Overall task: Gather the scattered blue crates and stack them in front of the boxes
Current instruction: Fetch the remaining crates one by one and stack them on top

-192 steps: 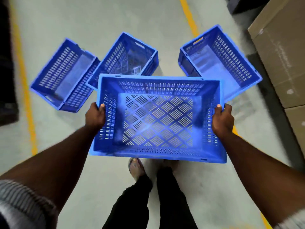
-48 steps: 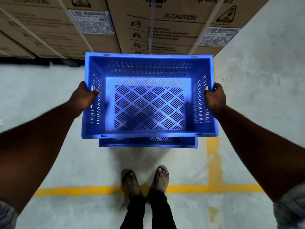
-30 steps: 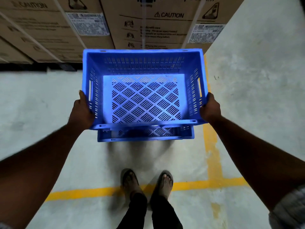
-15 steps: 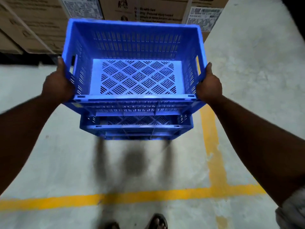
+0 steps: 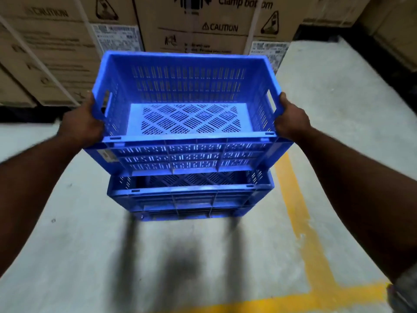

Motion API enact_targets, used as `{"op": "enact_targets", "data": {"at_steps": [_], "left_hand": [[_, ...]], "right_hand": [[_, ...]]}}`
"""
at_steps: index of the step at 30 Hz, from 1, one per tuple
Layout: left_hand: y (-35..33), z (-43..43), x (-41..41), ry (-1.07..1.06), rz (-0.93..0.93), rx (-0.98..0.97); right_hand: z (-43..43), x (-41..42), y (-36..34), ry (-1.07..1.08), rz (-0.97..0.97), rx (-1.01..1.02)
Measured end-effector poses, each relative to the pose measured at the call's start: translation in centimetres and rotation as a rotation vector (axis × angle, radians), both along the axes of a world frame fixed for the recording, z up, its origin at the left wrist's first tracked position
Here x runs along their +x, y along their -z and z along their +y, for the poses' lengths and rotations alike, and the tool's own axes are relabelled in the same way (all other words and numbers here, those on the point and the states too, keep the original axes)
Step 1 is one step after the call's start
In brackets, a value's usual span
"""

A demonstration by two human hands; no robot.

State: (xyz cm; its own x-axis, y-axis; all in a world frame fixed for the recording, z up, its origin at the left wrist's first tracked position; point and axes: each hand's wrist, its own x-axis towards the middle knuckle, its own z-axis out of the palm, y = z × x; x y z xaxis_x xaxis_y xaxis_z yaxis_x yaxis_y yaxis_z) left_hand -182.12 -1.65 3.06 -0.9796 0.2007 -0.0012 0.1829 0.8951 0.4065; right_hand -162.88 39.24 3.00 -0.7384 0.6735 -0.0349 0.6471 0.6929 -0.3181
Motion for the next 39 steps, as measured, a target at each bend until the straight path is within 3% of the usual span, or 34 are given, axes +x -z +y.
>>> {"op": "enact_targets", "data": {"at_steps": [12,23,32,39], "left_hand": [[0.9,-0.1,0.7,0.075,0.096,0.031],[0.8,-1.6,3.4,-0.01,0.109,-0.029],[-0.1,0.0,2.7,-0.005,0.01,0.205],[0.1,0.0,3.0,-0.039,0.068,0.205]], "right_hand": [[-0.1,0.9,0.5,-0.028,0.046,0.117],[-0.7,-0.3,-0.4,-0.005,0.11,0.007],[-1.3,2.5,0.3,0.046,0.074,0.077],[-2.0,3.1,0.9,0.069,0.152,0.091]]}}
